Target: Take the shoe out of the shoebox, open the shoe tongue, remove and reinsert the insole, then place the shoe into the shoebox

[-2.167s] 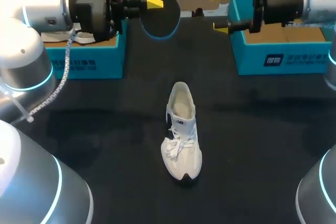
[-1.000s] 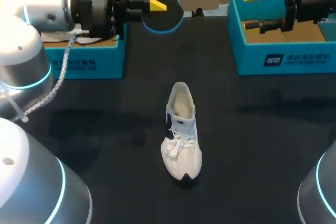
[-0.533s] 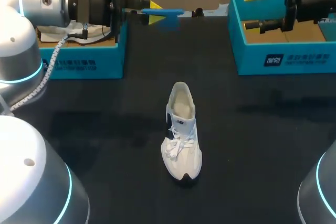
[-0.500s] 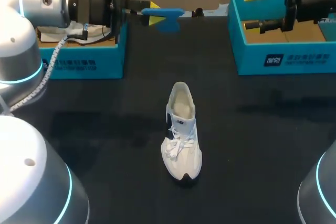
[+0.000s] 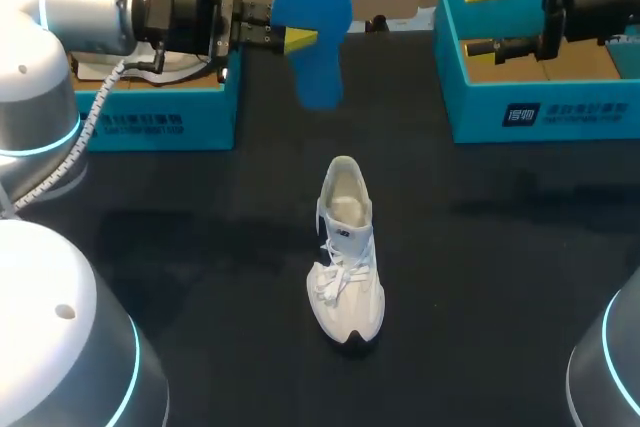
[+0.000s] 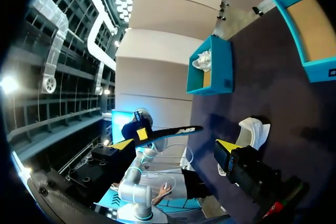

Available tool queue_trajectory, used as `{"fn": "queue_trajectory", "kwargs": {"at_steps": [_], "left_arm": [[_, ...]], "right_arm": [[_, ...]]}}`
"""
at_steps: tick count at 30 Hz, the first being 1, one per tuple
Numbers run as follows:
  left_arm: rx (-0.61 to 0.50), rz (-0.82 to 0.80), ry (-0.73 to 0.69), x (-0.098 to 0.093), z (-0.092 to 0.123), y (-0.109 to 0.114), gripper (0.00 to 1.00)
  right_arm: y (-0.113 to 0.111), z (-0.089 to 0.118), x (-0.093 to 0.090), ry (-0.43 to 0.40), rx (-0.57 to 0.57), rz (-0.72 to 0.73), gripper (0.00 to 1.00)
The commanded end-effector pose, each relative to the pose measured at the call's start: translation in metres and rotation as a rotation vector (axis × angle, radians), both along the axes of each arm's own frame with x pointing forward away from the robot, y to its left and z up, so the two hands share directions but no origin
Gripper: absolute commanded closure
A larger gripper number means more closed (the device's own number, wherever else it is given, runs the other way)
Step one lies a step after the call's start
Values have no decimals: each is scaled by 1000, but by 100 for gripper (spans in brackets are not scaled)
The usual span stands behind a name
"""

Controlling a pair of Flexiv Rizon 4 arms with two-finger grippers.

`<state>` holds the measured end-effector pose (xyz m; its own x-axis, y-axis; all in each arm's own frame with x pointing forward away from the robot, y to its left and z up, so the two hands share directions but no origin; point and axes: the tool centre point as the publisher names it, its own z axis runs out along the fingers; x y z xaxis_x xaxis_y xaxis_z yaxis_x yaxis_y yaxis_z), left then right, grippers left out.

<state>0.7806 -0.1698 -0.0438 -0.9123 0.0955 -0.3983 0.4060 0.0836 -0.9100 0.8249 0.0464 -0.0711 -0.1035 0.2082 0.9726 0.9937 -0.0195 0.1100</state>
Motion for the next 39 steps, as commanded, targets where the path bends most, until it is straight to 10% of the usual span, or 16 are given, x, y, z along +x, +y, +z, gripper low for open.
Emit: {"fn": "queue_trajectory", "kwargs": {"at_steps": [1,6,24,39], "left_arm": [[4,-3,1,2,1,-1,100],[2,-33,108,2,-3,-5,100],[188,-132,1374,21,-51,-14,100],[174,-166,1390,20,-52,-15,100]], "right_arm": [[0,0,0,2,-3,0,0],[0,0,0,2,-3,0,0],[0,0,0,2,-3,0,0],[0,0,0,2,-3,0,0]]}}
